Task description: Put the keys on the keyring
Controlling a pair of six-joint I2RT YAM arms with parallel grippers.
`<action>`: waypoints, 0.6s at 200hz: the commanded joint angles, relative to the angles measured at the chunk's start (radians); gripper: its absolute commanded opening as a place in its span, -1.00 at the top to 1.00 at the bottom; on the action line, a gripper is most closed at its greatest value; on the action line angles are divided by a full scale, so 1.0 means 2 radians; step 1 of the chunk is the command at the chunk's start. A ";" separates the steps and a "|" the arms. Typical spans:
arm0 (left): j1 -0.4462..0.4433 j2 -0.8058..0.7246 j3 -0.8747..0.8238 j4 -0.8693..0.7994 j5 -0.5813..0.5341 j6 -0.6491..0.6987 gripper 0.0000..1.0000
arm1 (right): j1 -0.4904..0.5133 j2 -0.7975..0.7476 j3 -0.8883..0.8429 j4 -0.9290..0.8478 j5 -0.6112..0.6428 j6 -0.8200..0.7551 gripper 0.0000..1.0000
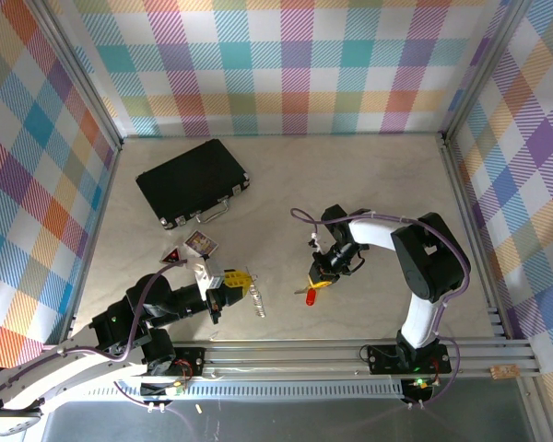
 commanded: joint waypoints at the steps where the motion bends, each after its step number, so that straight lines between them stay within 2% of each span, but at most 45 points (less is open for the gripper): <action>1: -0.004 -0.001 0.010 0.019 0.002 -0.004 1.00 | 0.002 -0.011 0.007 -0.010 0.001 -0.011 0.87; 48: -0.004 -0.003 0.012 0.016 0.004 -0.005 1.00 | 0.002 -0.072 -0.024 0.033 -0.007 -0.010 0.96; 80: -0.004 -0.002 0.018 0.013 0.013 -0.006 1.00 | 0.019 -0.180 -0.075 0.096 0.003 -0.001 0.96; 120: -0.004 0.009 0.032 0.014 0.036 -0.006 1.00 | 0.096 -0.374 -0.144 0.198 0.051 -0.014 0.97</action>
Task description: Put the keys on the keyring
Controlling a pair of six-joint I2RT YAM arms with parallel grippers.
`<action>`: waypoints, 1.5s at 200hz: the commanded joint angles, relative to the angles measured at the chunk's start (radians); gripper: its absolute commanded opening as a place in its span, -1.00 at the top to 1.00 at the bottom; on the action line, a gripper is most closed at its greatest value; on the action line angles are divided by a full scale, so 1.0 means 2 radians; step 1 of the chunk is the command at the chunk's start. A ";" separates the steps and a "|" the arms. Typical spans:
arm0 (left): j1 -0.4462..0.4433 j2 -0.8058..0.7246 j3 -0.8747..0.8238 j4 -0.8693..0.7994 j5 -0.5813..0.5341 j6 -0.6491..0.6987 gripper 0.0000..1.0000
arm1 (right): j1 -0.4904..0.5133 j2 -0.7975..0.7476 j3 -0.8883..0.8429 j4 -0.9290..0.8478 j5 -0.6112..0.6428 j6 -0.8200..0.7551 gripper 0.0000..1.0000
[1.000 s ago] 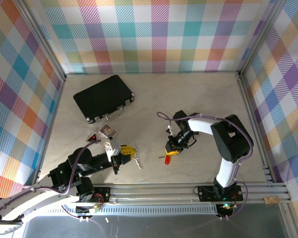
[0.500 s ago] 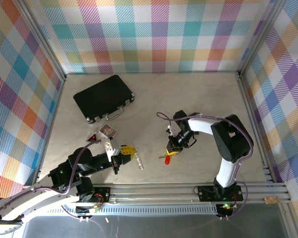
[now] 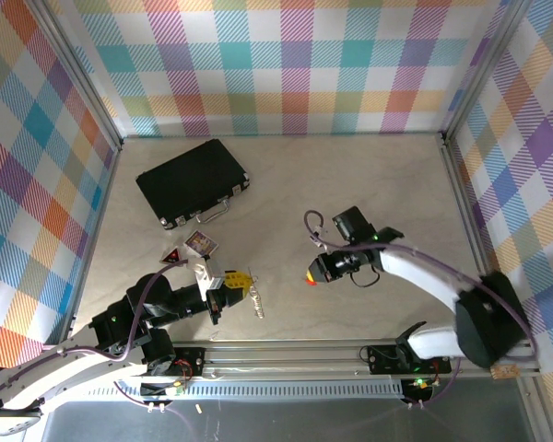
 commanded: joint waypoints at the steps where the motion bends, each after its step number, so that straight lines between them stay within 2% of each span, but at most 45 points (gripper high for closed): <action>1: -0.004 0.005 0.027 0.017 0.025 -0.005 1.00 | 0.040 -0.095 -0.036 0.086 0.023 -0.012 0.97; 34: -0.004 0.019 0.045 0.022 0.056 0.001 1.00 | 0.105 -0.240 -0.083 0.184 0.034 -0.023 0.99; 68: -0.004 0.036 0.055 0.042 0.093 0.011 1.00 | 0.170 -0.312 -0.107 0.268 0.057 -0.040 1.00; 101: -0.004 0.053 0.054 0.077 0.138 0.016 1.00 | 0.221 -0.296 -0.100 0.321 0.078 -0.046 1.00; 147: -0.004 0.054 0.035 0.131 0.155 0.010 1.00 | 0.274 -0.292 -0.115 0.405 0.136 -0.065 1.00; 213: -0.004 0.050 0.028 0.133 0.165 0.014 1.00 | 0.296 -0.272 -0.104 0.430 0.152 -0.072 1.00; 300: -0.004 0.033 0.018 0.131 0.140 0.013 1.00 | 0.318 -0.257 -0.101 0.465 0.186 -0.082 1.00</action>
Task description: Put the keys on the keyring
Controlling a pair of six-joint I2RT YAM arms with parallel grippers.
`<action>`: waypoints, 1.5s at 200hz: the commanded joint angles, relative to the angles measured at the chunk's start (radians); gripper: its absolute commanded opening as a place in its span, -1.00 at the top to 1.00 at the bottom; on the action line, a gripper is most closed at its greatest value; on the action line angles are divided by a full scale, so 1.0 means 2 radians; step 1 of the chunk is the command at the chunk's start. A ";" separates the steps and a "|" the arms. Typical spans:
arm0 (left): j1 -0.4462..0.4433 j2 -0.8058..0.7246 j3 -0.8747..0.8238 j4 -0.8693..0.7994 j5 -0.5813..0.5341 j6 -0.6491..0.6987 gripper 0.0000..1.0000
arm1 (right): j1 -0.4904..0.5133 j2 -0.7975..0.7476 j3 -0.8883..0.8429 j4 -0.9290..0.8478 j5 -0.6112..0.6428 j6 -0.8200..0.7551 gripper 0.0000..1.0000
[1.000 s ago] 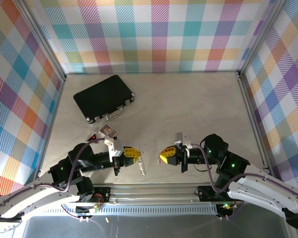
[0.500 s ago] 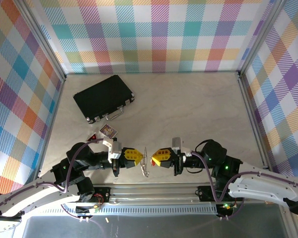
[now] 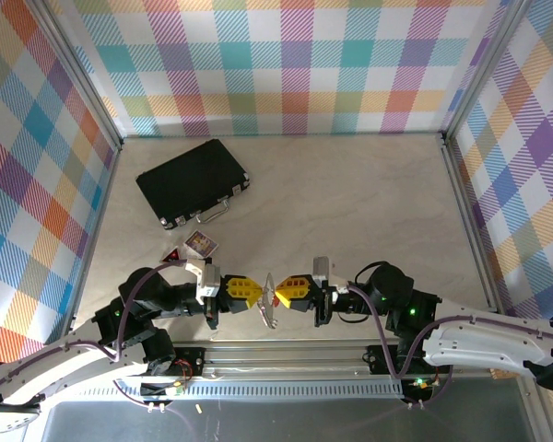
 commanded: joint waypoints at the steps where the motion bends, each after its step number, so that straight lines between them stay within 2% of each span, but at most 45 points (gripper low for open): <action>1: -0.004 -0.006 -0.007 0.025 -0.005 0.007 1.00 | 0.007 -0.002 0.009 0.040 0.014 -0.012 1.00; 300: -0.004 -0.010 -0.020 0.034 -0.026 0.003 1.00 | 0.013 0.019 0.010 0.058 0.041 -0.013 1.00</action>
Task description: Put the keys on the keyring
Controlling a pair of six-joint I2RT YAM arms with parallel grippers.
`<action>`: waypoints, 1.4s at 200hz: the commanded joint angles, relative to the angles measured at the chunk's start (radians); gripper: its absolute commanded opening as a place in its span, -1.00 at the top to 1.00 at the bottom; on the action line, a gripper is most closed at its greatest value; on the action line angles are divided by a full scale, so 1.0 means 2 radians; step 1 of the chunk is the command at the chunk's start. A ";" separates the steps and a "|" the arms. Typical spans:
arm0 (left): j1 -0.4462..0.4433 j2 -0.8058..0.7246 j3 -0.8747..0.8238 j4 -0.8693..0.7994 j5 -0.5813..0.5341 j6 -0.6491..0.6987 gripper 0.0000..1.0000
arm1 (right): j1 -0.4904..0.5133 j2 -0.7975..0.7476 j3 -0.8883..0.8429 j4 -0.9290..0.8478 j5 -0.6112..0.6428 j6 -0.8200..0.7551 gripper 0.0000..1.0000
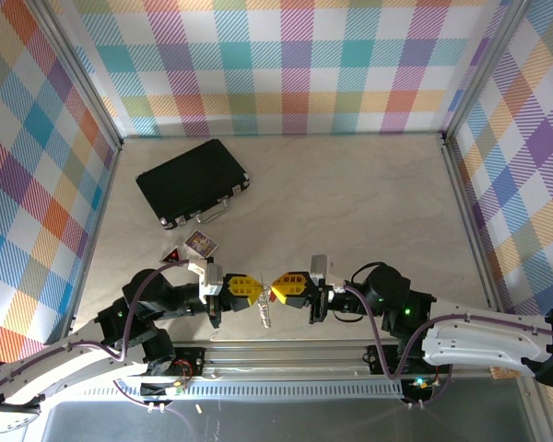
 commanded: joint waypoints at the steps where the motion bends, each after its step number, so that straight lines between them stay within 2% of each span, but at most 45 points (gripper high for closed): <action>1: -0.004 -0.008 -0.005 0.031 -0.002 0.004 1.00 | 0.003 -0.001 0.009 0.028 0.010 -0.005 1.00; 78: -0.004 -0.010 -0.004 0.030 -0.001 0.002 1.00 | 0.003 -0.003 -0.001 0.044 0.010 -0.001 1.00; 247: -0.004 -0.012 -0.007 0.039 -0.001 0.000 1.00 | 0.003 0.010 0.005 0.017 -0.013 -0.005 1.00; 280: -0.004 -0.013 -0.006 0.036 0.001 0.000 1.00 | 0.003 -0.005 -0.013 0.041 -0.005 -0.007 1.00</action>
